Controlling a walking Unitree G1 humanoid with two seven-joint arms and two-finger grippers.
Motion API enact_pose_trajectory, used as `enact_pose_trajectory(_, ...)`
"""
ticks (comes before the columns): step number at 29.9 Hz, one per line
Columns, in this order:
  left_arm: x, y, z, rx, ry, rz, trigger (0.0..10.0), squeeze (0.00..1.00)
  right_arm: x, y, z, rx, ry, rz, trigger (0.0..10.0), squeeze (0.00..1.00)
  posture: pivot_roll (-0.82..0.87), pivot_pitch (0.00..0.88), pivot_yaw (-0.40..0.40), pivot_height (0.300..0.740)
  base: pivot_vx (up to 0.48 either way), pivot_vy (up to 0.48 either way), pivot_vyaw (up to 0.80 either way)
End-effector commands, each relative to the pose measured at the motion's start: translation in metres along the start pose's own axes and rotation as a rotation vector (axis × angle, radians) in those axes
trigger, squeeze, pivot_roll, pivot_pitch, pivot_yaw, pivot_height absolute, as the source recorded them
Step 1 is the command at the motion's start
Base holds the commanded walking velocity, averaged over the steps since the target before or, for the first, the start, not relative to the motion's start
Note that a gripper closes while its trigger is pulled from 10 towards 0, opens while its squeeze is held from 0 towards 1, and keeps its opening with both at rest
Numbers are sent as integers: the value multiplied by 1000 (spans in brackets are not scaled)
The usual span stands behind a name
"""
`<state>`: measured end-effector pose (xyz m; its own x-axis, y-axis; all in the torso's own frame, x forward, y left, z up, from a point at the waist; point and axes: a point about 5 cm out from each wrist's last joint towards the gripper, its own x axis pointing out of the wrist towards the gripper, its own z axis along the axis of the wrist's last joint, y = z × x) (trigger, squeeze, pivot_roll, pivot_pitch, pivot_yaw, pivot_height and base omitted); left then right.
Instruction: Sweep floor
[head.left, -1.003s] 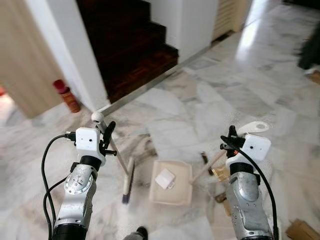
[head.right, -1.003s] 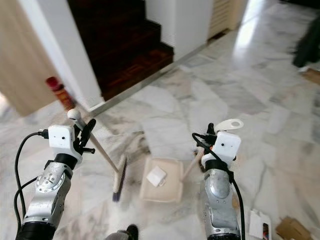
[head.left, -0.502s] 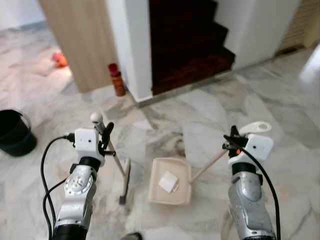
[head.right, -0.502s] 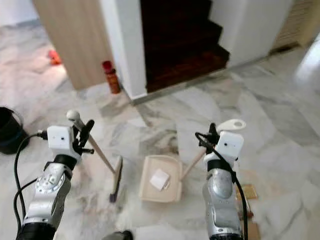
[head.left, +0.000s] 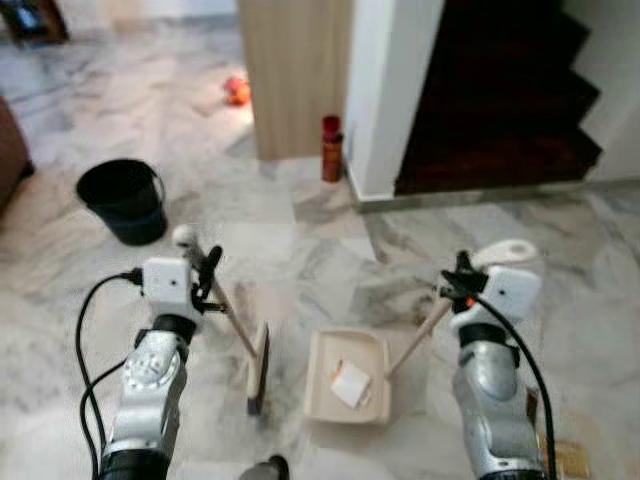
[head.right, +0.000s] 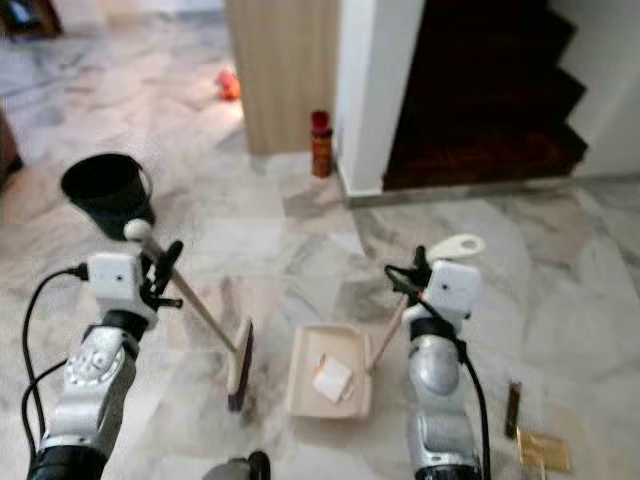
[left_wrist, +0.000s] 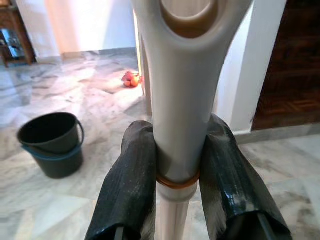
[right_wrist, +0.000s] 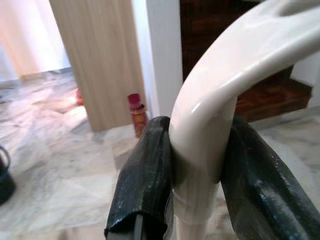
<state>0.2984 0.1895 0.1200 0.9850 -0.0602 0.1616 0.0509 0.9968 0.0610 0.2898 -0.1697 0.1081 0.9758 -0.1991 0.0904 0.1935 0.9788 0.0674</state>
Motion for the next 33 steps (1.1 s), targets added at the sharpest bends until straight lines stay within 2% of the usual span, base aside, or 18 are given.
enact_pose_trajectory(1, 2, -4, 9, 3, -42, -21, 10000, 0, 2, -3, 8, 17, -34, -12, 10000, 0, 22, 118, -4, 740, 0, 0, 0)
enact_pose_trajectory(11, 0, -4, 8, -4, -39, -26, 10000, 0, 1, -1, 7, 17, -32, -1, 10000, 0, 24, 113, -2, 740, 0, 0, 0)
enact_pose_trajectory(25, 0, -5, 7, -6, -31, -30, 10000, 0, 1, 0, 7, 16, -33, 10, 10000, 0, 24, 99, -4, 740, 0, 0, 763)
enact_pose_trajectory(33, 0, -4, 7, -7, -32, -26, 10000, 0, 1, 0, 6, 27, -26, 10, 10000, 0, 23, 96, -4, 740, 0, 0, 0)
